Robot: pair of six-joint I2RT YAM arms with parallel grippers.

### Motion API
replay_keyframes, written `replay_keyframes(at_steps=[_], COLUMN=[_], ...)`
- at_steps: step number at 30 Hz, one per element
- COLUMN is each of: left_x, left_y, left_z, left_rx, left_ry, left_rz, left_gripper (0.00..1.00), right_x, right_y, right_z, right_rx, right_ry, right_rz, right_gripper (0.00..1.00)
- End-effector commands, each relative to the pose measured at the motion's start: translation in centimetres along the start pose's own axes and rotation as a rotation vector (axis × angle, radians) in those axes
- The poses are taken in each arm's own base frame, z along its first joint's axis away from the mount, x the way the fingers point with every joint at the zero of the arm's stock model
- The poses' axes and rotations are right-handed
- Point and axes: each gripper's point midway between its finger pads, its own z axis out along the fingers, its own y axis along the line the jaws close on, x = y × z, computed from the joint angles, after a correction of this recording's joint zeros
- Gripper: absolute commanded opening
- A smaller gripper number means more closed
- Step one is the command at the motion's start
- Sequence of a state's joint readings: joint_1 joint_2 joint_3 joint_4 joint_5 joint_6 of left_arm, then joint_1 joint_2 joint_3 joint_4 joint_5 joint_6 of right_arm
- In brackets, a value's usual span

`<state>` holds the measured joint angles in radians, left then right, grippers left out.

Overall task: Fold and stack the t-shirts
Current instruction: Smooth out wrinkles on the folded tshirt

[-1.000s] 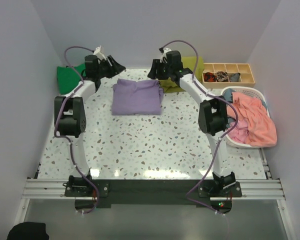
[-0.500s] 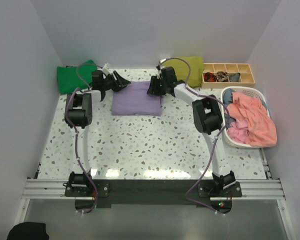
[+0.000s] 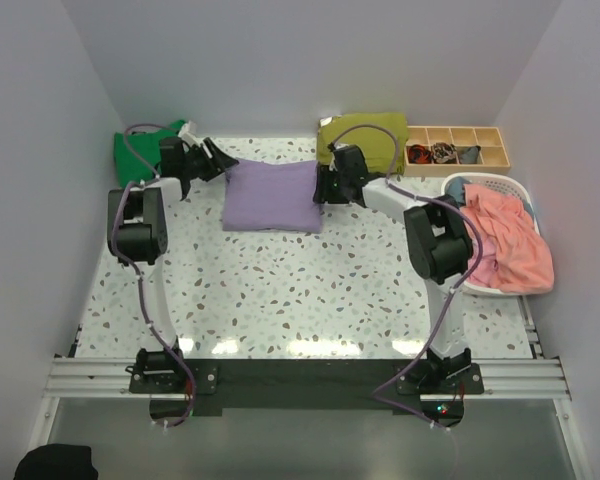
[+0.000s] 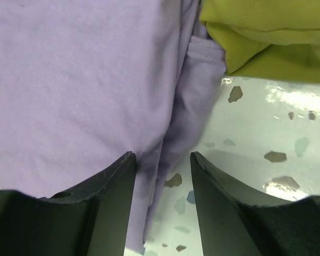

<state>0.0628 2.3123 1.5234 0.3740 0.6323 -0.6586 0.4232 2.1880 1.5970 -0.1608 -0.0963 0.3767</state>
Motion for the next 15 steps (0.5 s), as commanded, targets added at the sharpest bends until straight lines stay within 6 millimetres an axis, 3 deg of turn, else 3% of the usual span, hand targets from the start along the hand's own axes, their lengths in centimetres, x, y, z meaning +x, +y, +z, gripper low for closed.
replay_keyframes(at_steps=[1, 3, 9, 12, 15], left_x=[-3.4, -1.5, 3.0, 4.1, 5.7], left_y=[-1.6, 0.9, 5.3, 6.1, 5.6], left_z=[-3.1, -3.7, -5.3, -5.8, -5.8], left_rx=[-0.127, -0.226, -0.310, -0.342, -0.319], left_ry=[-0.005, 0.054, 0.153, 0.175, 0.221], left_rz=[0.084, 0.035, -0.037, -0.028, -0.029], left_gripper=[0.61, 0.68, 0.70, 0.73, 0.73], right_x=[-5.1, -4.4, -3.8, -3.3, -2.5], right_y=[0.7, 0.1, -0.5, -1.4, -2.4], right_z=[-5.7, -6.5, -8.6, -9.1, -9.2], right_rx=[0.025, 0.048, 0.059, 0.091, 0.117], right_ry=[-0.148, -0.142, -0.143, -0.131, -0.112], right_rz=[-0.051, -0.051, -0.068, -0.073, -0.080], right_gripper=[0.50, 0.50, 0.50, 0.50, 0.49])
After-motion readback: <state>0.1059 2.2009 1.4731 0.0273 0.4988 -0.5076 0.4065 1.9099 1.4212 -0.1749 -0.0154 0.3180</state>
